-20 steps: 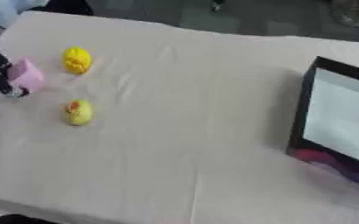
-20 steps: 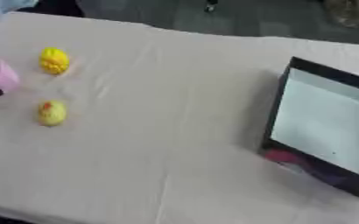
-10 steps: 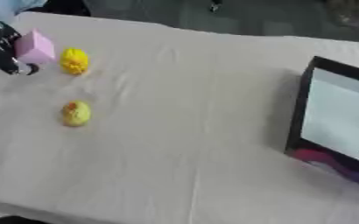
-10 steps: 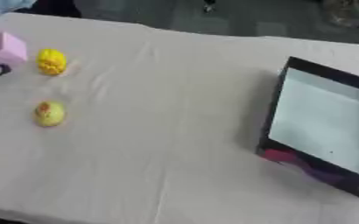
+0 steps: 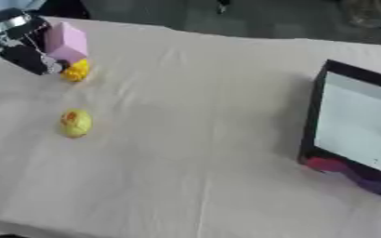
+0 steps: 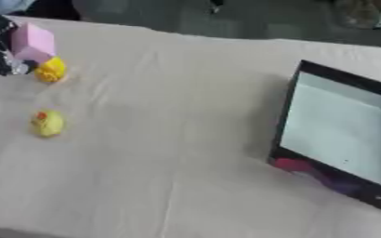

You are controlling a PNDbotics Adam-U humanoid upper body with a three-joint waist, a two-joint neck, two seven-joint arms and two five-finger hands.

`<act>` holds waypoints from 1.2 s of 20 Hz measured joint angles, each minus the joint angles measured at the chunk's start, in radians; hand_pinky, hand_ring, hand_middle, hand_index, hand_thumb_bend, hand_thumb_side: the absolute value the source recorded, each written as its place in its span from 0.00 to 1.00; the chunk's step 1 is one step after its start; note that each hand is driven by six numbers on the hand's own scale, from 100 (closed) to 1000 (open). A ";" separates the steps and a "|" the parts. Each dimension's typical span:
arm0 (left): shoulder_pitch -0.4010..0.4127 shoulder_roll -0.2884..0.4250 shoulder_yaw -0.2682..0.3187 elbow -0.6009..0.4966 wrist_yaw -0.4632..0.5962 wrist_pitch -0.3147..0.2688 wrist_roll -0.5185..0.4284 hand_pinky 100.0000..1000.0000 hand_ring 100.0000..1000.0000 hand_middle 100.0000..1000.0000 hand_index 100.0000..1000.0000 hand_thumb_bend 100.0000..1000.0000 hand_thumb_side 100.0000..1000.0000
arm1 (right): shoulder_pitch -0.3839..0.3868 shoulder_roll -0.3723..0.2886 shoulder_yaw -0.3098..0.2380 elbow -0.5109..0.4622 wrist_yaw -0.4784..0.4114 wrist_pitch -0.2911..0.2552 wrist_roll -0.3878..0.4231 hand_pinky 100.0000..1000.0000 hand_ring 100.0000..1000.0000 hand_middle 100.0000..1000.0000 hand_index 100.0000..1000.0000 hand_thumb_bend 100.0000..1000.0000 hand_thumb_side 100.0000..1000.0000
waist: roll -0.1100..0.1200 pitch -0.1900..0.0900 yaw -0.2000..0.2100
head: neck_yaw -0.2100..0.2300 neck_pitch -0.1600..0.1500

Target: Pick up the objects with one hand, pass them to the other hand, and then place them into the box on the other side of the table.

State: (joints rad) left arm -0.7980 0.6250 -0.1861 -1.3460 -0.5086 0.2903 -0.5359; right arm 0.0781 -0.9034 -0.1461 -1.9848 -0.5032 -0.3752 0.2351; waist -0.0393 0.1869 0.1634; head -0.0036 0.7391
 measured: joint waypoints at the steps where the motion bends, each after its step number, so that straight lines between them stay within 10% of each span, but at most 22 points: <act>1: 0.000 -0.012 -0.005 -0.007 -0.003 -0.001 0.007 0.72 0.59 0.43 0.48 0.00 0.00 | -0.023 -0.014 0.010 0.000 0.006 -0.002 0.011 1.00 1.00 1.00 1.00 0.00 0.58 | 0.000 0.000 0.001 | -0.002 0.000; 24: 0.054 -0.295 -0.052 -0.117 -0.047 -0.089 0.174 0.73 0.57 0.40 0.46 0.00 0.01 | -0.350 -0.071 0.251 0.000 0.206 0.085 0.134 0.99 1.00 1.00 1.00 0.00 0.48 | -0.027 0.000 0.040 | -0.084 0.001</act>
State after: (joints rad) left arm -0.7443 0.3301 -0.2384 -1.4625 -0.5557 0.2014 -0.3618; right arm -0.2721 -0.9742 0.1052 -1.9853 -0.2976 -0.2899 0.3695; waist -0.0666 0.1869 0.2036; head -0.0874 0.7401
